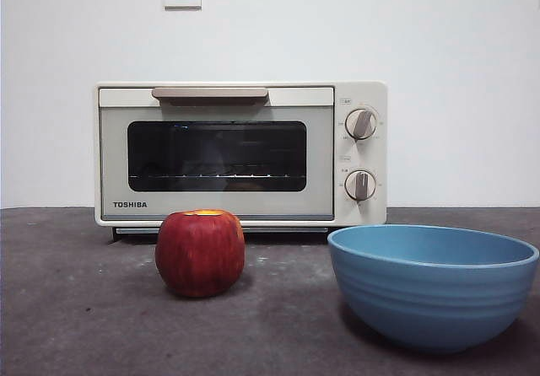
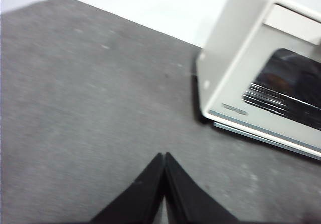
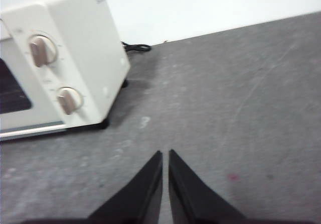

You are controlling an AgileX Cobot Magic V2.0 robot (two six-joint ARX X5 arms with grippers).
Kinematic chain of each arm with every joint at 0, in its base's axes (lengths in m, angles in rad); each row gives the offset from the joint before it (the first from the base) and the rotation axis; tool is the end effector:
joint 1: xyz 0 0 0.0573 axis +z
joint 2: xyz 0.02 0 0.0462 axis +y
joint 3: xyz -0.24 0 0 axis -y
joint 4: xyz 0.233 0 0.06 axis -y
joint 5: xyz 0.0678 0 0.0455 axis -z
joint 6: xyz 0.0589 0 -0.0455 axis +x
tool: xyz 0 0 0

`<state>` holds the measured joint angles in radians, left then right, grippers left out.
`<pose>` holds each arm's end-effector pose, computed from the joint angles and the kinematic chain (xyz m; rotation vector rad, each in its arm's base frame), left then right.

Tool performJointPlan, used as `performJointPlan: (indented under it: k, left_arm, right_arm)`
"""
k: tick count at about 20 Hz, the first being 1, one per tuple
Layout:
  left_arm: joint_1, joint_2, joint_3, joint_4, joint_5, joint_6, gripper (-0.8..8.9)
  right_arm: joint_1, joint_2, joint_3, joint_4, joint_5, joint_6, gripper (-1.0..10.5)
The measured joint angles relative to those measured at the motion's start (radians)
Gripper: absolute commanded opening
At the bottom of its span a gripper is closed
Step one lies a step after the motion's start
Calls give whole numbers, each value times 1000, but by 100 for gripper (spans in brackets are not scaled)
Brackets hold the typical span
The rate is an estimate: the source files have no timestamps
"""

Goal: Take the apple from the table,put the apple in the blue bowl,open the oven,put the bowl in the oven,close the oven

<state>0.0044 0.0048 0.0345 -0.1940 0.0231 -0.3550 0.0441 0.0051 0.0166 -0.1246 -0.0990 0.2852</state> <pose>0.1361 -0.0008 0.1508 -0.3564 0.1659 0.0107 0.1375 0.0119 0.1531 0.2875 0.1328 0.1258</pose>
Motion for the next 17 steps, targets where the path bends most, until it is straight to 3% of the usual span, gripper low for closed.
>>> performJointPlan:
  k: [7,17]
  left_arm:
    - [0,19,105,-126,76,-51,7]
    - [0,227,349,-277,282,-62,7]
  right_arm:
    - [1,10,92,-59,-54,80,4]
    - [27,223,328,-225,-194,64,4]
